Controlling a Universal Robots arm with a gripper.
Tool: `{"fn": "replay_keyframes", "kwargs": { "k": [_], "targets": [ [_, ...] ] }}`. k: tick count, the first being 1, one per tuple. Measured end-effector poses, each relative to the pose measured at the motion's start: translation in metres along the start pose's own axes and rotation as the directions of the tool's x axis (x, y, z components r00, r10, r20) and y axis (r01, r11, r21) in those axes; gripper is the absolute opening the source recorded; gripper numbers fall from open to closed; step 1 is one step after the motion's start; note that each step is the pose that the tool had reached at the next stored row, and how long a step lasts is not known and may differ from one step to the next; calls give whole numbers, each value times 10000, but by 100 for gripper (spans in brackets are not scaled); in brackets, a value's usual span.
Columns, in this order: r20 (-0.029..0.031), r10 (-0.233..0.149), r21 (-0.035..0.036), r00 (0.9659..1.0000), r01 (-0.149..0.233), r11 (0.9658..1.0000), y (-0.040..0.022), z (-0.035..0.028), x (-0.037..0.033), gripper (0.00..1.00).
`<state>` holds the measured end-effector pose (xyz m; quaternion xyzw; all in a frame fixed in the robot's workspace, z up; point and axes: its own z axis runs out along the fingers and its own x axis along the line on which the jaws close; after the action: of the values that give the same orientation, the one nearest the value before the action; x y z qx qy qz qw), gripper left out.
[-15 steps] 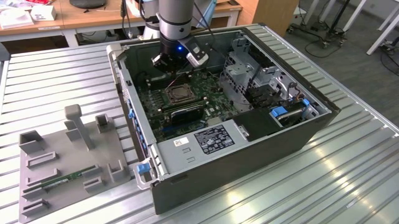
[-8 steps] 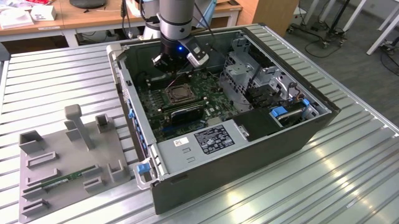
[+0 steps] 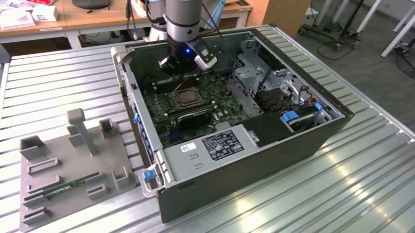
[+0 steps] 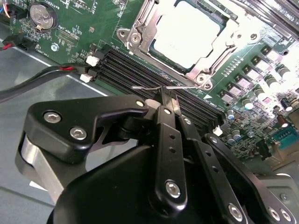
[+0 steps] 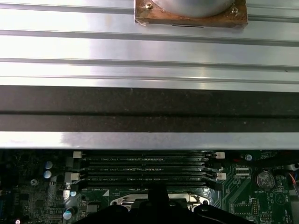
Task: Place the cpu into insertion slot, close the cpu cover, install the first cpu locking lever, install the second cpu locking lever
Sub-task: 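Install the first cpu locking lever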
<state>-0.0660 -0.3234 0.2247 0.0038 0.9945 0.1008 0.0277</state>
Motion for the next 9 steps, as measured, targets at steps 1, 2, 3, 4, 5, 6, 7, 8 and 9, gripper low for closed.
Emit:
{"fn": "replay_keyframes", "kwargs": {
  "k": [1,2,3,4,5,6,7,8,9],
  "targets": [
    [0,0,0,10000,0,10000,0,1,-1,11],
    [1,0,0,10000,0,10000,0,1,-1,11],
    [1,1,0,10000,-1,10000,0,2,-1,11],
    [1,0,0,10000,0,10000,0,2,-1,11],
    [1,0,-1,10000,0,10000,0,2,-2,11],
    [1,1,-1,10000,-1,10000,0,3,-2,11],
    [3,-2,-4,10000,2,10000,-1,8,-5,11],
    [2,-1,-4,10000,1,10000,-1,11,-6,11],
    [1,0,-1,10000,0,10000,-2,14,-8,11]
  ]
}}
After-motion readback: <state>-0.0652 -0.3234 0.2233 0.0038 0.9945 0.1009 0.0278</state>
